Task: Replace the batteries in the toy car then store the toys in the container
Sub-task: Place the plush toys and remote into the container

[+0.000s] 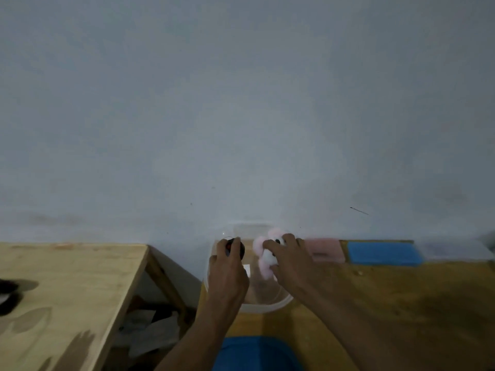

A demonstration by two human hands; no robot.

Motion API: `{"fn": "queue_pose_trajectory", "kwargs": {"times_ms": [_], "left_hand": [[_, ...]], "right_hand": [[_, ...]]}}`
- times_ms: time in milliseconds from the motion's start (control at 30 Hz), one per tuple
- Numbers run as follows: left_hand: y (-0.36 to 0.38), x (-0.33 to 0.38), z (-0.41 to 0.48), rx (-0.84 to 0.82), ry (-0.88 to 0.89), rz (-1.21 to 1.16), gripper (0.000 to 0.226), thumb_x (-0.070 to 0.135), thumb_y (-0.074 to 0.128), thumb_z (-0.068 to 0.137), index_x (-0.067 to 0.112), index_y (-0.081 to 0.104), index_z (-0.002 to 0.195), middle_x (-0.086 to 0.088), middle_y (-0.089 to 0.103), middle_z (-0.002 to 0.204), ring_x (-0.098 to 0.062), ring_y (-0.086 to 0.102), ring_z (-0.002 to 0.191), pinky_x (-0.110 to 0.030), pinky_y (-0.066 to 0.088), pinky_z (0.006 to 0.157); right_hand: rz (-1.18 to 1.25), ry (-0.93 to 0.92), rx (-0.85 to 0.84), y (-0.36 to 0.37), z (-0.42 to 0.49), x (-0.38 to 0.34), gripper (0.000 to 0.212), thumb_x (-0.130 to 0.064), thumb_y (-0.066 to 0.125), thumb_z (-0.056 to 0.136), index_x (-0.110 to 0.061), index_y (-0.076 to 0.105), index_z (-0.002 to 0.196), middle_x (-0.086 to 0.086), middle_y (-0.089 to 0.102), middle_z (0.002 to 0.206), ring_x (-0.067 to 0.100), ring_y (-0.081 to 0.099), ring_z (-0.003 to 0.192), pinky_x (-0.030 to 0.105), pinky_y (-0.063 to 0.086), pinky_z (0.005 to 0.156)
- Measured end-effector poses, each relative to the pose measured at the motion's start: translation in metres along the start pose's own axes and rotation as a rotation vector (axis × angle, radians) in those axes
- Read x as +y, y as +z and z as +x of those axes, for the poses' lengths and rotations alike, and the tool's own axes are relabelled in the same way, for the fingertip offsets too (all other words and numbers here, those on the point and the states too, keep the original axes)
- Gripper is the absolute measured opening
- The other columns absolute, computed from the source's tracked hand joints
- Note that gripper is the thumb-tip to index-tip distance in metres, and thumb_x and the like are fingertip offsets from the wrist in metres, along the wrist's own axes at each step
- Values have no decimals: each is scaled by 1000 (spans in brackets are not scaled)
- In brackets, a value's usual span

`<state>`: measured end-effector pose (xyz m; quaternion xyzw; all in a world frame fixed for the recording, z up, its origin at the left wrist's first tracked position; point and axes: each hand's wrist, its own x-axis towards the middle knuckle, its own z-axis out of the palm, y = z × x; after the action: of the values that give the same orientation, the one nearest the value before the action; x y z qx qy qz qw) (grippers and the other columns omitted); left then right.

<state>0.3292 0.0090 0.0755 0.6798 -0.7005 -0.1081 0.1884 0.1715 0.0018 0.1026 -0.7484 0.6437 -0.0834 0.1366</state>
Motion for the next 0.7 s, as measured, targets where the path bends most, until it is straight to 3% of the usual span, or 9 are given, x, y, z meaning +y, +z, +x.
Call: {"fn": "queue_pose_trajectory", "kwargs": {"times_ms": [133, 333, 433, 700], "left_hand": [[14, -15, 12, -65, 42, -14, 50, -2, 60, 74, 6, 56, 124, -16, 55, 125, -33, 57, 101, -37, 44, 84], [38, -27, 34, -214, -53, 25, 58, 29, 49, 92, 18, 30, 146, -6, 33, 148, -25, 46, 124, -31, 42, 100], [46, -29, 44, -257, -78, 45, 63, 30, 48, 94, 18, 22, 150, -6, 28, 152, -26, 42, 130, -31, 40, 103], [74, -39, 56, -311, -109, -12, 61, 40, 53, 92, 20, 29, 145, -6, 28, 150, -25, 43, 123, -32, 42, 101]], "right_hand": [[-18, 40, -125, 15, 11, -12, 48, -25, 59, 84, -37, 45, 129, 7, 40, 138, 30, 40, 123, 42, 44, 97], [-44, 50, -242, 32, 37, -6, 61, -20, 60, 87, -36, 35, 140, 7, 24, 151, 29, 28, 136, 43, 41, 102], [-8, 54, -286, 43, 51, 0, 62, -18, 58, 87, -35, 35, 142, 9, 24, 151, 31, 27, 137, 42, 37, 107], [19, 75, -316, 72, 73, 12, 55, -17, 53, 90, -32, 38, 141, 13, 30, 147, 34, 33, 132, 38, 37, 106]]}}
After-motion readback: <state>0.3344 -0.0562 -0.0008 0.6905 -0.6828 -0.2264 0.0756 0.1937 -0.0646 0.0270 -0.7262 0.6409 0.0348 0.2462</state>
